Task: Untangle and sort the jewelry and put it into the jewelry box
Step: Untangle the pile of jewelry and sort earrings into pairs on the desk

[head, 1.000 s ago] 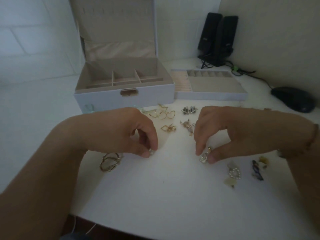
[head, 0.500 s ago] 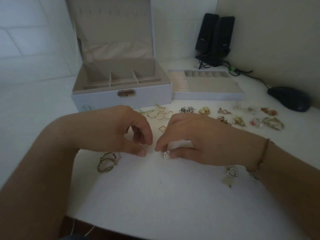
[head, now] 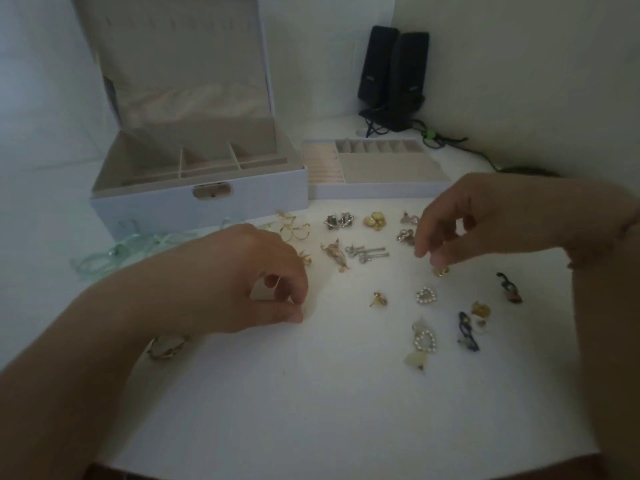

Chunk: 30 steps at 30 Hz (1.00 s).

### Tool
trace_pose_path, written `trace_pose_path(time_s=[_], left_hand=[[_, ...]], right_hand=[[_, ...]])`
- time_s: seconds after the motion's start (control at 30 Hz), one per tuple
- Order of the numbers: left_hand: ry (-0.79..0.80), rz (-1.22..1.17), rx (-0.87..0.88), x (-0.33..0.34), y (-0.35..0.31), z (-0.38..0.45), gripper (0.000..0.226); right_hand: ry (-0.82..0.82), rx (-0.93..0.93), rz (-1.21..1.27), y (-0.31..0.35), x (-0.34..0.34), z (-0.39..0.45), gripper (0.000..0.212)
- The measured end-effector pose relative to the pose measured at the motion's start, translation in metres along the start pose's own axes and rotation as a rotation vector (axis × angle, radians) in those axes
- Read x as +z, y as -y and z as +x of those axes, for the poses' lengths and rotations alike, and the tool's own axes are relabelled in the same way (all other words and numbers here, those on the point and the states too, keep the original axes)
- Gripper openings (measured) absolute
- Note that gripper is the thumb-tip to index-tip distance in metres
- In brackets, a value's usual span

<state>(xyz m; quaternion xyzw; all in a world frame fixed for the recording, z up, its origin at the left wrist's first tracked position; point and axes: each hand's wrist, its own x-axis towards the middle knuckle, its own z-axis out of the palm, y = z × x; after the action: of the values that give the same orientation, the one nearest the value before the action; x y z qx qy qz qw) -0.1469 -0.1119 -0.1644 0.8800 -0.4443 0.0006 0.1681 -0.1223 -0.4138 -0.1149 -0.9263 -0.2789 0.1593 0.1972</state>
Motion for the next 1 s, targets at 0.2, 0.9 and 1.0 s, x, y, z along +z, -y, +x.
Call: trace_pose_path(time_s=[0.2,0.9,1.0], left_hand=[[-0.028,0.039,0.021,0.002,0.002,0.003,0.02],[-0.074,0.022,-0.115,-0.001,0.005,-0.001,0.011],[-0.075,0.007,-0.122,-0.001,0.005,-0.002,0.014]], right_hand=[[0.018,0.113,-0.036,-0.011,-0.004,-0.001,0.009],[0.033,-0.251,-0.099,0.051,0.049,0.029,0.017],[-0.037,-0.354,-0.217,0.055,0.067,0.042,0.021]])
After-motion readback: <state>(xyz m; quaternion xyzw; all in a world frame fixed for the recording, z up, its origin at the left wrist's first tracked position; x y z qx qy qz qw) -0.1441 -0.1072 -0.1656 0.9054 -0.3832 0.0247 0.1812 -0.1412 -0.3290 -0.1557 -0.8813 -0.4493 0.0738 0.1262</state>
